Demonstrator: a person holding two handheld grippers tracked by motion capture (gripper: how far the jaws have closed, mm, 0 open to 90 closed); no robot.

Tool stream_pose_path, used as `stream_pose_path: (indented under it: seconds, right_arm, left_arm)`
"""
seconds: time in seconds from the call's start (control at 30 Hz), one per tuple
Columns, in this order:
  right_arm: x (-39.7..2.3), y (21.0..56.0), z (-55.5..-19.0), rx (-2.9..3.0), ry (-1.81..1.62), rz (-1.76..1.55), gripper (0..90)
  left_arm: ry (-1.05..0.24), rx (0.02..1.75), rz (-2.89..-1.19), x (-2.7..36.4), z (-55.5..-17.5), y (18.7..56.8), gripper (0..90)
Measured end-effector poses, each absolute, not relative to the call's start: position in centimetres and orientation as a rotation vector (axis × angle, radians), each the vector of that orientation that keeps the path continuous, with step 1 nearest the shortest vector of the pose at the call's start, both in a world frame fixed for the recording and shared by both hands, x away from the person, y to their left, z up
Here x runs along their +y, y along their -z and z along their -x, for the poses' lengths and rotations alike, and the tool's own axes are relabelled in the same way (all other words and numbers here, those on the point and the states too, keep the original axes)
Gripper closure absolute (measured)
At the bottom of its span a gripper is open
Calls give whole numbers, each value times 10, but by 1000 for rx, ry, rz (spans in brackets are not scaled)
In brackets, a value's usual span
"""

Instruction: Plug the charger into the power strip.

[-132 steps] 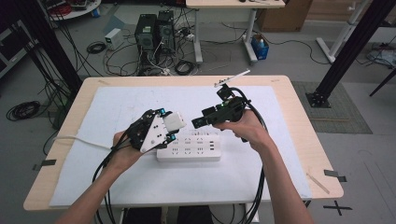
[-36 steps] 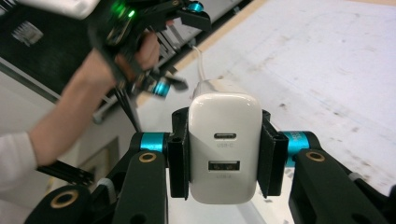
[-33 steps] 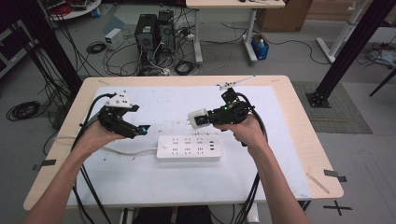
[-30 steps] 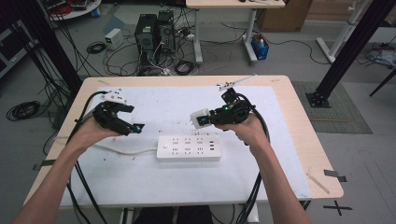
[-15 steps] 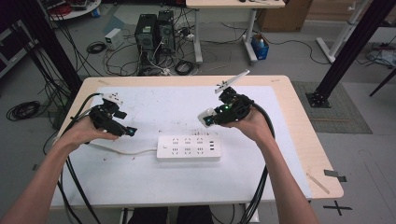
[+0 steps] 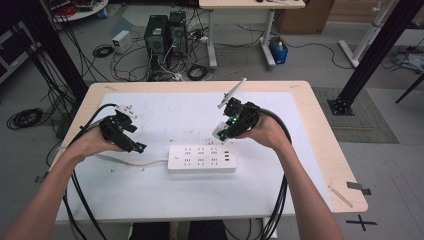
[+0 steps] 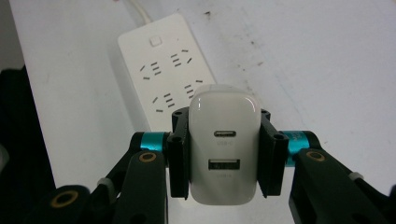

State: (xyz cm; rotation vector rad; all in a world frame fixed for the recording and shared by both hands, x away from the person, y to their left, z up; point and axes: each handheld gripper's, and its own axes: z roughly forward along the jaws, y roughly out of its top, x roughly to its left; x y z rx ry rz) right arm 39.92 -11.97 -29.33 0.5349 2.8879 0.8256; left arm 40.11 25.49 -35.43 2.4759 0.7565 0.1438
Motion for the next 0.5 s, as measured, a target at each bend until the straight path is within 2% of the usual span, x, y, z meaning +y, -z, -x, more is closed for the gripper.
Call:
stream_pose_path:
  seconds: [0.5]
  right_arm:
    - [-85, 322, -412, 3022, -550, -179, 621]
  left_arm:
    - [-134, 741, -2508, 256, -397, 361, 105]
